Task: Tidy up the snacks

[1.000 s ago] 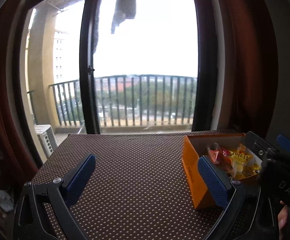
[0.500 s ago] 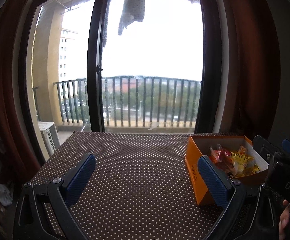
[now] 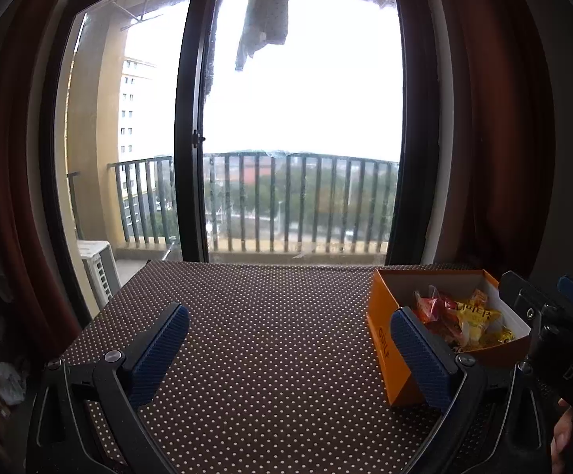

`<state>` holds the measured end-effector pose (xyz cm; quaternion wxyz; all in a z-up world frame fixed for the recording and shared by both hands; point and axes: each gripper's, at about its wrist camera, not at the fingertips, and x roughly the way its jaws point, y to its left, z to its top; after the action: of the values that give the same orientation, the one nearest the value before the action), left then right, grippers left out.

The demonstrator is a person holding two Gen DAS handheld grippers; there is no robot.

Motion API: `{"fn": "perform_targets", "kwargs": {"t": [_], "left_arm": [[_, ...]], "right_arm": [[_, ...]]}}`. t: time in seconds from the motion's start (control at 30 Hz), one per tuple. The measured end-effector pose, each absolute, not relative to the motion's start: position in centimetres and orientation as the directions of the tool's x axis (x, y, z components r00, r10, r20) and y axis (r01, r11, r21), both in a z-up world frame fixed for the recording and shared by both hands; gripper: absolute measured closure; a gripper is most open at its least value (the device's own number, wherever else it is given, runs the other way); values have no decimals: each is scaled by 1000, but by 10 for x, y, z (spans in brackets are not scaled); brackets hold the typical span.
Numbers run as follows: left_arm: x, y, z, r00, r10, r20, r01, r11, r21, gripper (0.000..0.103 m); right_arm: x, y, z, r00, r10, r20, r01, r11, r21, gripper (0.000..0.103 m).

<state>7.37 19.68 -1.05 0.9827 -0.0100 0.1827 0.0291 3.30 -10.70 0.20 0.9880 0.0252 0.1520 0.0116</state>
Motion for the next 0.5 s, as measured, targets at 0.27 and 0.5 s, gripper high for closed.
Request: {"fn": "perform_targets", "kwargs": {"t": [0.27,0.5], "left_arm": [[71,193,-10,933,50,-356,-53,999,1,1],[72,193,-10,932,61,-356,-65,998,-1,1]], "right_arm": [[34,-109,0,950,29,-312,-12,998,56,7],[35,-110,0,949,39,-314,-23,998,57,7]]}}
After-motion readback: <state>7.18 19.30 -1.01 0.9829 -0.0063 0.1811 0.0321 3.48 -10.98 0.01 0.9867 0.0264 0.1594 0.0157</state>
